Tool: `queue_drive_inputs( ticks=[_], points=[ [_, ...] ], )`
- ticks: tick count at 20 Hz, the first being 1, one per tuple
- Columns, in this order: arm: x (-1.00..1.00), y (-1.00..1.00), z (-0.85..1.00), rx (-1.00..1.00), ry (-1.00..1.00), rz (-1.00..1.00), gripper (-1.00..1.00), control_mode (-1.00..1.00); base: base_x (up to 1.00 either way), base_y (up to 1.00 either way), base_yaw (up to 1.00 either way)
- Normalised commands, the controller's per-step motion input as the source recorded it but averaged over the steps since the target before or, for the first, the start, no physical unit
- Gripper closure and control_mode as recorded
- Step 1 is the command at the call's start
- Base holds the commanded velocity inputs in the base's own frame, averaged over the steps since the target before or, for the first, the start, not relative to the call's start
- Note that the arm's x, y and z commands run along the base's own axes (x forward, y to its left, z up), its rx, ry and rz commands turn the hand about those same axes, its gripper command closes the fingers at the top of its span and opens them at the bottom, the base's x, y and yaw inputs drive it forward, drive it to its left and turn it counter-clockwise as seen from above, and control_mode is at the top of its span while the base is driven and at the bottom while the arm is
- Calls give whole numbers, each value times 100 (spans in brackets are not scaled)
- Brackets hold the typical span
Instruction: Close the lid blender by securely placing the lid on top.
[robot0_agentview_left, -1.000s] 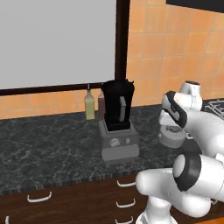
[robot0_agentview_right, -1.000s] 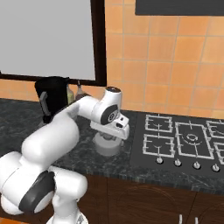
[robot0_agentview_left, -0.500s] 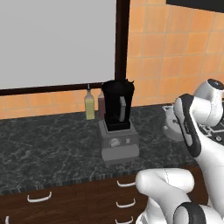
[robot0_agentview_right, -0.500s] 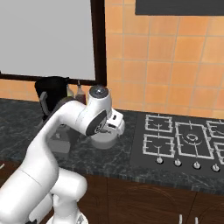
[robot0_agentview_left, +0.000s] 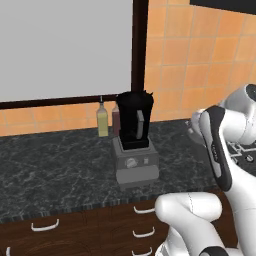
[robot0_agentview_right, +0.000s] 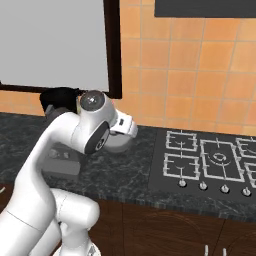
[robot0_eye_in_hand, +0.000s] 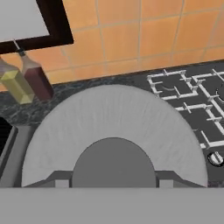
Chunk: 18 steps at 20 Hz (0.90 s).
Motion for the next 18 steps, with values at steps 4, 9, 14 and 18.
queue_drive_inputs(
  ticks=[4, 9, 14, 18],
  points=[
    [3, 21, 100, -6, -8, 0, 100, -100, 0, 0, 0],
    [10, 32, 100, -8, -2, 0, 100, -100, 0, 0, 0],
    [27, 50, 100, -5, 2, 0, 100, -100, 0, 0, 0],
    [47, 73, 100, 0, 23, 0, 100, -100, 0, 0, 0]
  ],
)
